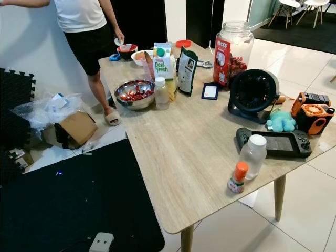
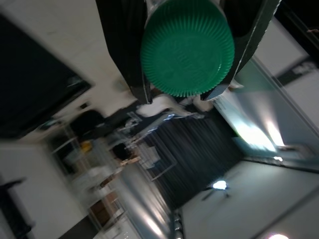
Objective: Restocking fridge
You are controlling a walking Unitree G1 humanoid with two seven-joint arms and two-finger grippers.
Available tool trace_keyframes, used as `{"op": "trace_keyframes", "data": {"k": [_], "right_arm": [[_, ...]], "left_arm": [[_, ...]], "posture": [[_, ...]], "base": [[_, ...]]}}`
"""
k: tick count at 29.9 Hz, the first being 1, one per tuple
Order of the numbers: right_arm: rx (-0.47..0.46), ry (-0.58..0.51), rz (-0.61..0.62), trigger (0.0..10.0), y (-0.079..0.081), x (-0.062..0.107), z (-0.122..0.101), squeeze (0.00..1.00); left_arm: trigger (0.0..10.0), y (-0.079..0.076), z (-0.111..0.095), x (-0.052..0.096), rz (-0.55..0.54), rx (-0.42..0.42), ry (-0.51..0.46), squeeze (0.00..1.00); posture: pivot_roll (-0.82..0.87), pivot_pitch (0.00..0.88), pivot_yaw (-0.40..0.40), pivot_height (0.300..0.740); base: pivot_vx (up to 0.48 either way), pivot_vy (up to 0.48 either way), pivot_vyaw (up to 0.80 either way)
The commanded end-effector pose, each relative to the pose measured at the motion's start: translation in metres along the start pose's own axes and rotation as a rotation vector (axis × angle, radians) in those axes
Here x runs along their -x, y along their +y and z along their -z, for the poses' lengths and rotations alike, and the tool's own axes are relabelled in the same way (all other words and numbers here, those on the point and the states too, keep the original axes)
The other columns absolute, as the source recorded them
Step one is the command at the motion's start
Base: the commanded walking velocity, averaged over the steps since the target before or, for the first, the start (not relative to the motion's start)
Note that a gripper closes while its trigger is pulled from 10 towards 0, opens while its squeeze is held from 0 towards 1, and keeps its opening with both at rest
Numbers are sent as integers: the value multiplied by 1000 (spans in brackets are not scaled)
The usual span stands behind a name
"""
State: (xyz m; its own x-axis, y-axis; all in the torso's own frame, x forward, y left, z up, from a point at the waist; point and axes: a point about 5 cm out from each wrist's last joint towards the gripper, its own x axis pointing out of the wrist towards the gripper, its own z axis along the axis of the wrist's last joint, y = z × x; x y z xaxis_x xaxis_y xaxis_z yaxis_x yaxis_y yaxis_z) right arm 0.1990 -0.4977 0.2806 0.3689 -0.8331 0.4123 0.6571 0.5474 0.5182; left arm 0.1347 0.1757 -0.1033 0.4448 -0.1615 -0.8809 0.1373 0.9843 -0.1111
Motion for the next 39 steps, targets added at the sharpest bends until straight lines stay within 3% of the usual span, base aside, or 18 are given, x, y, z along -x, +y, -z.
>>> {"op": "trace_keyframes", "data": {"k": [1,3,4,6,7,9,10,12,13,17,26,28,29,31,32,34,37,39], "right_arm": [[91,0,18,10000,-2,0,0,0],[324,29,35,10000,-9,2,2,0],[324,29,35,10000,-9,2,2,0],[538,86,5,10000,-13,8,13,0],[538,86,5,10000,-13,8,13,0],[883,223,-81,10000,-16,21,43,0],[883,223,-81,10000,-16,21,43,0],[1207,338,-200,10000,-24,45,77,0],[1265,380,-222,10000,-31,56,90,0],[1285,518,-205,10000,-53,89,118,0],[1349,735,-305,10000,-73,146,157,0],[1353,911,-336,10000,-92,194,178,0],[1353,911,-336,10000,-92,194,178,0],[1328,1062,-330,10000,-108,235,189,0],[1328,1062,-330,10000,-108,235,189,0],[1298,1193,-318,10000,-124,273,193,0],[1268,1270,-321,10000,-130,295,195,0],[1202,1412,-297,10000,-142,335,194,0]], "left_arm": [[10000,1,4,1,-3,7,14,0],[10000,1,4,1,-1,4,15,0],[10000,1,4,1,-1,4,15,0],[10000,0,4,1,1,2,15,0],[10000,0,4,1,1,2,15,0],[10000,0,4,1,2,0,16,0],[10000,0,4,1,2,0,16,0],[10000,-1,5,1,4,-2,17,0],[10000,-1,5,0,4,-2,17,0],[10000,-2,5,0,3,3,15,0],[10000,0,6,1,-2,4,18,0],[10000,0,7,1,-3,3,18,0],[10000,0,7,1,-3,3,18,0],[10000,-1,6,1,-3,4,16,0],[10000,-1,6,1,-3,4,16,0],[10000,-1,6,1,-3,6,12,0],[10000,-2,6,1,-2,4,12,0],[10000,-3,7,0,-1,-1,14,0]], "posture": [[-49,0,38,740],[-50,0,38,740],[-50,0,38,740],[-53,0,38,740],[-53,0,38,740],[-58,0,35,740],[-58,0,35,740],[-55,0,30,740],[-55,0,30,740],[-44,0,23,740],[-39,0,20,740],[-36,0,16,740],[-36,0,16,740],[-36,0,16,740],[-36,0,16,740],[-33,0,13,740],[-39,0,16,740],[-46,0,18,740]], "base": [[0,0,0],[0,0,0],[0,0,0],[0,0,0],[0,0,0],[0,0,0],[0,0,0],[0,0,0],[0,0,0],[0,0,0],[0,0,0],[0,0,0],[0,0,0],[0,0,0],[0,0,0],[0,0,0],[0,0,0],[0,0,0]]}}
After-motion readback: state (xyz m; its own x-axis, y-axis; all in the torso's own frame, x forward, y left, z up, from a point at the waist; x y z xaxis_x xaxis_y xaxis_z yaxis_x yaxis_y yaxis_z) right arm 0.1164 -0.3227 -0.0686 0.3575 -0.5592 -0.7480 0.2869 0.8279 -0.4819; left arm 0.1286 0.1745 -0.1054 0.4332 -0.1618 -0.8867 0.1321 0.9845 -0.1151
